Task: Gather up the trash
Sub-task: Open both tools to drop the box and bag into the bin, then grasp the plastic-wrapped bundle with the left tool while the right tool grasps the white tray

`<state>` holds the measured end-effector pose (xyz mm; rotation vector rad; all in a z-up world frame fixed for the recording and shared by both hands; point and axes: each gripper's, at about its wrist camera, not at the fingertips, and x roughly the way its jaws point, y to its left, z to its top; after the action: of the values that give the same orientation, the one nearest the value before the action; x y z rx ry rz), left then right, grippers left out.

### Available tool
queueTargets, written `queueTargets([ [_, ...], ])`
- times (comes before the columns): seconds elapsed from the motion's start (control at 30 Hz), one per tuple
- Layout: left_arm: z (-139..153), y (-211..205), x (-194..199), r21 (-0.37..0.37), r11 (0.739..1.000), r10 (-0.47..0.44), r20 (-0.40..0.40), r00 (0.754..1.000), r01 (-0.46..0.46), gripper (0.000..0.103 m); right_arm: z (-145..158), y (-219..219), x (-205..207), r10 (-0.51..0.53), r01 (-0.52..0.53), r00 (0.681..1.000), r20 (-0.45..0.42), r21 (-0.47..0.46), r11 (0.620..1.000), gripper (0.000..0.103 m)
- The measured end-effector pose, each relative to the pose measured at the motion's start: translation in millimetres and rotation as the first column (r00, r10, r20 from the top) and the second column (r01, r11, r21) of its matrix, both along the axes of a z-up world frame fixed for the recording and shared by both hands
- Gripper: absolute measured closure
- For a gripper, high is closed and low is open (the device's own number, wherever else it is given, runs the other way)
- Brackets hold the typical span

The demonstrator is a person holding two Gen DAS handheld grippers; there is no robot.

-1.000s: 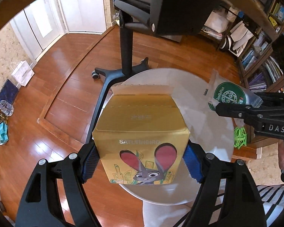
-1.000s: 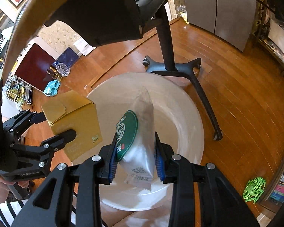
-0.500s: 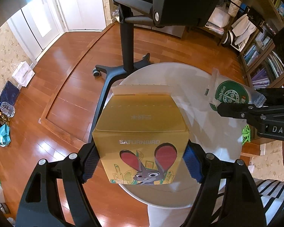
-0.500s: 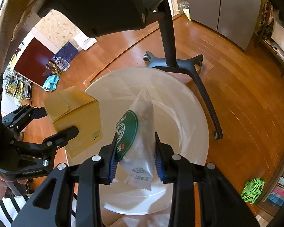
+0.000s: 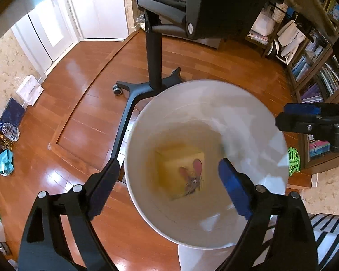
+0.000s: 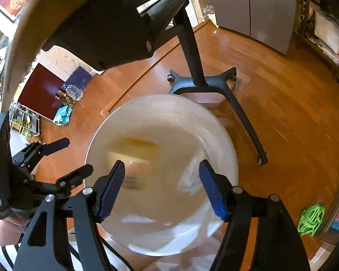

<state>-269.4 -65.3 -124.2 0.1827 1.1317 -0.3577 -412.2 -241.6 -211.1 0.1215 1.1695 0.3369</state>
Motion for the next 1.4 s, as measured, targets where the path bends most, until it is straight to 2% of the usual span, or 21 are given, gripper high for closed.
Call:
queueTargets([
  [0.13,12,3,-8,0.015,1.000,-0.008,0.034,0.999,0.008,0.013,18,-1,-11,0.028,-0.028,0.999,0.032,-0.029,0.999,0.035],
  [0.3,43,12,-26,-0.037,0.999,-0.019,0.081,0.997,0.022,0.013,60,-5,-37,0.079,-0.075,0.990,0.115,-0.040,0.996,0.034],
  [0.37,56,12,-31,-0.054,0.998,-0.027,0.103,0.994,0.033,0.013,83,-8,-48,0.086,-0.080,0.981,0.176,-0.038,0.996,0.028],
  [0.47,82,12,-38,-0.080,0.996,-0.034,0.151,0.988,0.046,0.012,118,-14,-58,0.053,-0.043,0.952,0.303,-0.040,0.998,0.021],
  [0.53,104,12,-40,-0.119,0.992,-0.021,0.196,0.980,0.045,0.005,135,-18,-57,0.034,-0.026,0.929,0.369,-0.026,0.999,0.013],
  [0.63,136,10,-38,-0.181,0.982,-0.003,0.276,0.961,0.055,0.003,151,-25,-46,-0.001,-0.001,0.900,0.435,0.004,1.000,0.006],
  [0.7,152,7,-35,-0.197,0.978,-0.004,0.329,0.944,0.073,0.002,156,-28,-30,-0.013,0.011,0.900,0.435,0.007,1.000,0.005],
  [0.77,167,-2,-26,-0.171,0.981,-0.012,0.393,0.919,0.086,0.002,158,-30,-16,-0.021,0.024,0.899,0.438,-0.002,1.000,0.005],
  [0.87,176,-17,-9,-0.125,0.988,-0.021,0.464,0.885,0.089,0.001,157,-30,6,-0.012,0.043,0.898,0.440,-0.060,0.997,0.005],
  [0.93,178,-26,4,-0.111,0.990,-0.025,0.480,0.877,0.089,0.001,154,-27,20,-0.007,0.073,0.889,0.458,-0.126,0.989,0.005],
  [1.0,179,-31,20,-0.112,0.990,-0.023,0.460,0.887,0.084,0.001,155,-26,27,0.016,0.090,0.873,0.487,-0.194,0.977,0.005],
  [1.13,177,-44,47,-0.135,0.985,-0.036,0.434,0.900,0.104,0.002,152,-36,43,0.048,0.029,0.880,0.472,-0.154,0.988,0.005],
  [1.23,174,-54,63,-0.147,0.981,-0.054,0.407,0.912,0.124,0.002,147,-38,51,0.080,-0.015,0.891,0.447,-0.148,0.989,0.015],
  [1.33,168,-64,76,-0.168,0.976,-0.064,0.379,0.923,0.137,0.002,140,-35,57,0.116,-0.044,0.897,0.427,-0.173,0.984,0.018],
  [1.4,165,-71,83,-0.156,0.978,-0.068,0.378,0.923,0.136,0.002,138,-34,58,0.125,-0.057,0.901,0.416,-0.172,0.983,0.022],
])
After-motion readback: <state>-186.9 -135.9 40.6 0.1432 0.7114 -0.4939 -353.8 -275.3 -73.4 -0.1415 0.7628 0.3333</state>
